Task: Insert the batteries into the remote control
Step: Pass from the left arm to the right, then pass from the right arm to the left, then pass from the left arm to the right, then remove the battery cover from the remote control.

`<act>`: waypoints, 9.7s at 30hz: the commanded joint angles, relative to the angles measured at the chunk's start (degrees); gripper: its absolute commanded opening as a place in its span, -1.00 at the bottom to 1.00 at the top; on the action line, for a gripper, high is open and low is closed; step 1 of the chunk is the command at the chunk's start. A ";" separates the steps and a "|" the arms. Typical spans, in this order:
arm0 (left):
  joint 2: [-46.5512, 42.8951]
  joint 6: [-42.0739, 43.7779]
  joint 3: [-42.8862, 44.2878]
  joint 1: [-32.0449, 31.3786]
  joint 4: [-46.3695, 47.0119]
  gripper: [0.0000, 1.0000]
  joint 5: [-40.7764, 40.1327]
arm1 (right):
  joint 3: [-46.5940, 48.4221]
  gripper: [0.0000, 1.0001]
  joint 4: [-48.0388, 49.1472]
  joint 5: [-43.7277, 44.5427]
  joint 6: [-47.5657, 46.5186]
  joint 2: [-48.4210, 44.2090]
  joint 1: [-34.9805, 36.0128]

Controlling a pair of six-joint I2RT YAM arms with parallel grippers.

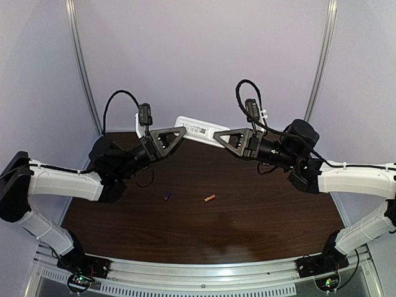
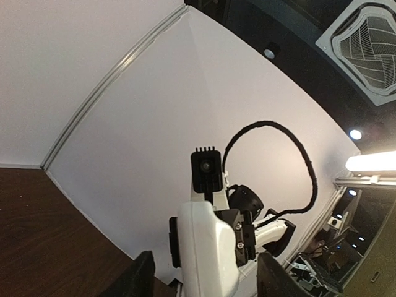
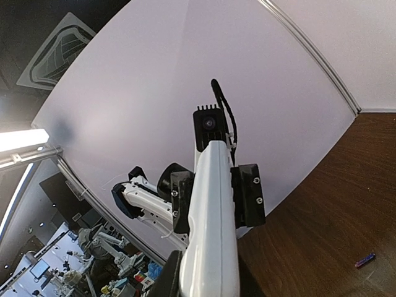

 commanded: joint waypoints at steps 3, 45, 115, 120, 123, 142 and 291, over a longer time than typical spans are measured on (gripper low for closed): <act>-10.05 14.50 1.38 0.68 -23.58 0.56 0.25 | 1.92 -1.00 -11.45 -4.27 -4.58 -4.14 -1.93; -1.93 53.56 26.15 -5.75 -84.71 -0.12 24.33 | 14.74 -1.00 -60.39 -26.05 -34.50 -2.65 -1.50; 0.96 11.21 5.26 -6.68 -16.63 -0.97 7.04 | 7.28 -0.07 -6.66 -8.92 -4.75 2.96 -3.30; 1.30 10.87 5.10 -6.72 -16.28 -0.86 7.80 | 7.97 -0.53 -7.30 -9.05 -5.16 3.08 -3.37; 0.33 11.42 4.42 -6.72 -16.31 -0.56 7.69 | 8.07 -0.79 -7.55 -9.85 -4.72 2.98 -3.58; -20.34 65.76 11.76 -9.61 -74.20 0.73 -6.70 | 2.62 -1.00 -21.55 -15.76 1.09 2.45 -4.54; -1.95 95.58 18.25 -23.92 -83.62 0.31 -27.33 | -0.28 -1.00 -26.87 -13.54 4.00 15.88 -5.06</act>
